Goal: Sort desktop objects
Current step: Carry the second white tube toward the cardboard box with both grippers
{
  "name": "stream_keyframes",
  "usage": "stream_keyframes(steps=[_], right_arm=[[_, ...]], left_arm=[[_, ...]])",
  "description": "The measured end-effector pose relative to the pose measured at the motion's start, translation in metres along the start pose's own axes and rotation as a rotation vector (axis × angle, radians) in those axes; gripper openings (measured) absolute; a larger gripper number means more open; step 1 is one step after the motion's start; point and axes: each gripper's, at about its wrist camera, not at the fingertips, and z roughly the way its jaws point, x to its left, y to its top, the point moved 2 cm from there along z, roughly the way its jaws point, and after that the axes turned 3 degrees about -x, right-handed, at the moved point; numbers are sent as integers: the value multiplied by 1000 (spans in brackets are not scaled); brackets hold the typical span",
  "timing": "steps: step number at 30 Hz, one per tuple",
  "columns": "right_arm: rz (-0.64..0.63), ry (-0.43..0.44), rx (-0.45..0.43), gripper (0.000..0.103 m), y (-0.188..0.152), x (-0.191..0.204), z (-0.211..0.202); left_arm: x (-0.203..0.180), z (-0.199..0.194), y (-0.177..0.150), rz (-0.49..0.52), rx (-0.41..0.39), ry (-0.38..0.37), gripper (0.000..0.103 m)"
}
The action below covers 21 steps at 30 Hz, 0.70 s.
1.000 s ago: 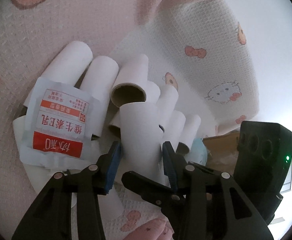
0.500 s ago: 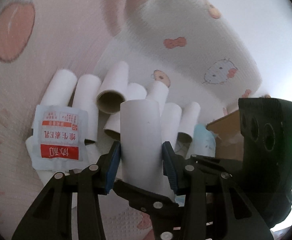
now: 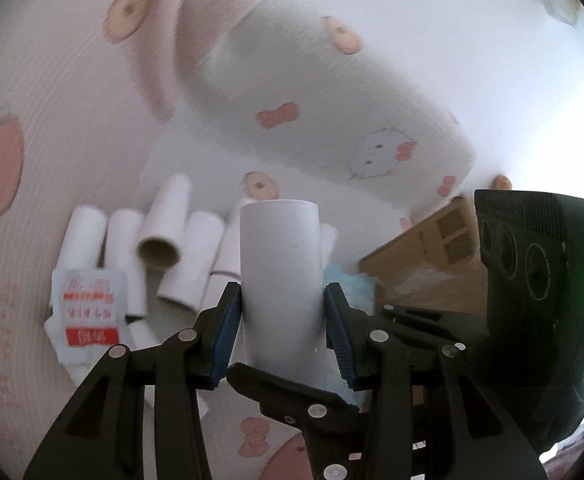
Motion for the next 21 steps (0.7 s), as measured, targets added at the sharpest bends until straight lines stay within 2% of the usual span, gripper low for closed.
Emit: stream_keyframes(steps=[13, 21], right_arm=[[97, -56, -121, 47, 2, -22, -71], [141, -125, -216, 49, 0, -38, -120]], left_arm=[[-77, -8, 29, 144, 16, -54, 46], [-138, -5, 42, 307, 22, -64, 46]])
